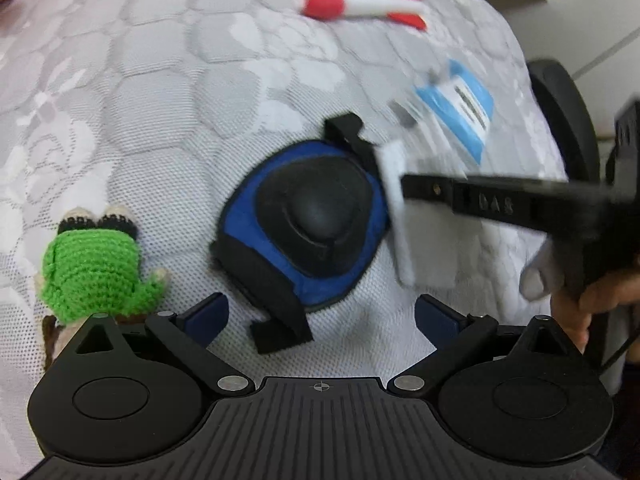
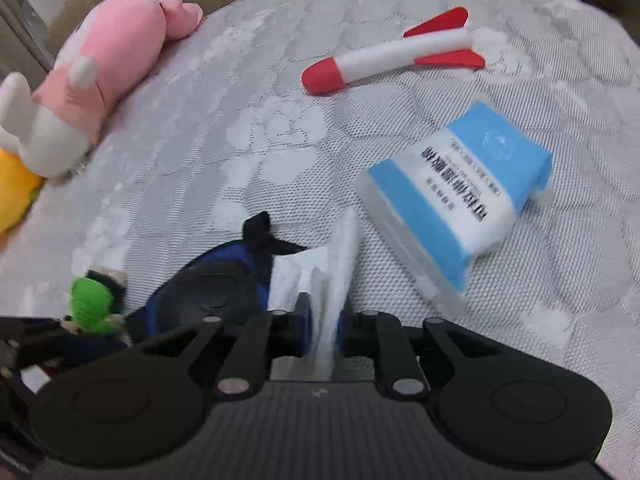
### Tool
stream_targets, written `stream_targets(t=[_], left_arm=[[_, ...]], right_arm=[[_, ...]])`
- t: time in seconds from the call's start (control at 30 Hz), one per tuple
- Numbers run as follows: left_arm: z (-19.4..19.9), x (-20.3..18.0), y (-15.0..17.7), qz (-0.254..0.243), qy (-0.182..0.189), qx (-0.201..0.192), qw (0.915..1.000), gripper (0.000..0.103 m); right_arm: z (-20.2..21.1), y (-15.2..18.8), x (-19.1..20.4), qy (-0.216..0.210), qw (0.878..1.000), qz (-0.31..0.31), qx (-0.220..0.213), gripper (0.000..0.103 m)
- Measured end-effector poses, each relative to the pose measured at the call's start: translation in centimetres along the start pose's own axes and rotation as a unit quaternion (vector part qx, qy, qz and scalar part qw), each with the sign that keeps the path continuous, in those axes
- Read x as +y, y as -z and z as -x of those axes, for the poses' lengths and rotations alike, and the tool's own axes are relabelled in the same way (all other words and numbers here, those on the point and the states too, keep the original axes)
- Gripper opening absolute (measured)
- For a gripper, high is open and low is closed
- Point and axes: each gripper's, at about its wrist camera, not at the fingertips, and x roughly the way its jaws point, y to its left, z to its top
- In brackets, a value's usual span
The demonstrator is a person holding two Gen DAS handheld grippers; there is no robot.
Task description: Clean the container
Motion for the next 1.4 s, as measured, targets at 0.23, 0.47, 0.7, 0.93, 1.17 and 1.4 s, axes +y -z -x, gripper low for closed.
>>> stream_targets(t=[0.23,0.47,0.7,0.93,1.17,1.4], left_arm=[[0.5,1.3,-0.4,0.034,0.050,-0.003,0.9982,0.103],[-2.4,3.2,-1.7,0.141,0.095,0.018,0.9852,0.103],[-2.0,5.7,-1.3,0.260,0.137,-0.012,0.9557,0.103],[-1.1,1.3,-1.5,0.099,0.071,-0.082,0.9892,0.069],[1.1,-6.5,0.3,-0.202,-0.047,-0.169,0.9635,0.056],[-1.5,-9.3,2.4,-0.301,-0.067,-0.127,0.9430,0.067]], right_arm=[[1.3,0.2,-0.4,-0.036,0.999,-0.013,-0.020,0.015],[-0.4,-0.6,-2.3,-0.167,0.979,-0.118,0.021,0.014],[-0.9,-0.9,-2.8,-0.055,0.994,-0.087,0.018,0.014],[-0.4,-1.5,-2.9,-0.057,0.994,-0.096,-0.008,0.014],[4.4,-2.5,-4.7,-0.127,0.975,-0.135,-0.123,0.013],[2.6,-2.4,-3.7,-0.188,0.969,-0.144,-0.065,0.013]])
